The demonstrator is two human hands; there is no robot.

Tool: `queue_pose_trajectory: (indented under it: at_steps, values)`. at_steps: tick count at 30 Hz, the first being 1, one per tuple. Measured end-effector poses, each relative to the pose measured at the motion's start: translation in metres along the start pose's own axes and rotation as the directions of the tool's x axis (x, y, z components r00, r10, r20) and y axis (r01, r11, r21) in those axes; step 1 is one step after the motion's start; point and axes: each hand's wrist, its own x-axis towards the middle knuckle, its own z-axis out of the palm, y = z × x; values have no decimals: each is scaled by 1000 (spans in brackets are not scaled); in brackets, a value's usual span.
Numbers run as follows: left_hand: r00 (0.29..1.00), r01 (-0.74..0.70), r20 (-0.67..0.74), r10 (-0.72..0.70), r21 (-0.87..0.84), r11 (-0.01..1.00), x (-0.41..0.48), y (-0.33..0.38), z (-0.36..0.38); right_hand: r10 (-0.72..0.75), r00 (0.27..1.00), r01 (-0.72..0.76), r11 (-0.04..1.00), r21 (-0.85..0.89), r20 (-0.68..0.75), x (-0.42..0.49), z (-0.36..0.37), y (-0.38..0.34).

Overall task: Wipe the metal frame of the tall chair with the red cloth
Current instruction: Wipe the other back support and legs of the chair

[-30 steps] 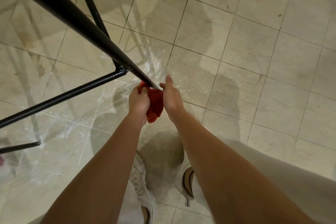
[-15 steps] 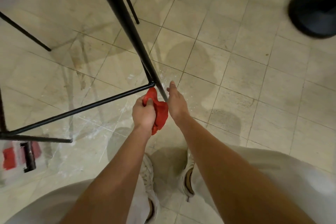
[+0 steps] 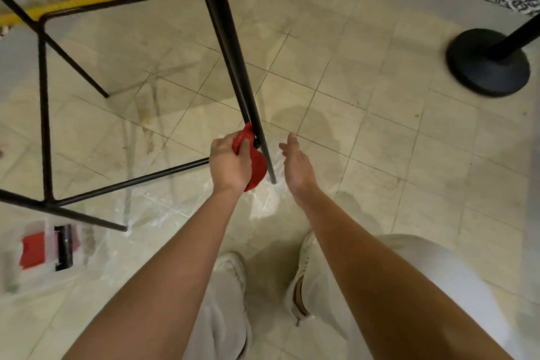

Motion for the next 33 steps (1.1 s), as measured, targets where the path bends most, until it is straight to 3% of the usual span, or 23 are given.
queue_pose_trajectory:
  at_steps: [5,18,24,29,33]
  values:
    - [997,47,52,-51,74,996,16,4,15,9,1000,-9,1000,8,7,5,-1,1]
    - [996,11,-87,-6,48,999,6,-7,21,10,1000,-10,1000,25,27,11,3,-1]
    - [995,-46,-72,62,206,977,10,-3,19,-6,999,6,1000,4,37,11,6,-7]
    - [993,89,-91,-72,195,977,16,2,15,-9,998,10,1000,-16,58,5,8,-12]
    - [995,81,-84,-61,265,961,10,3,13,-12,998,13,1000,-23,67,-3,10,-13]
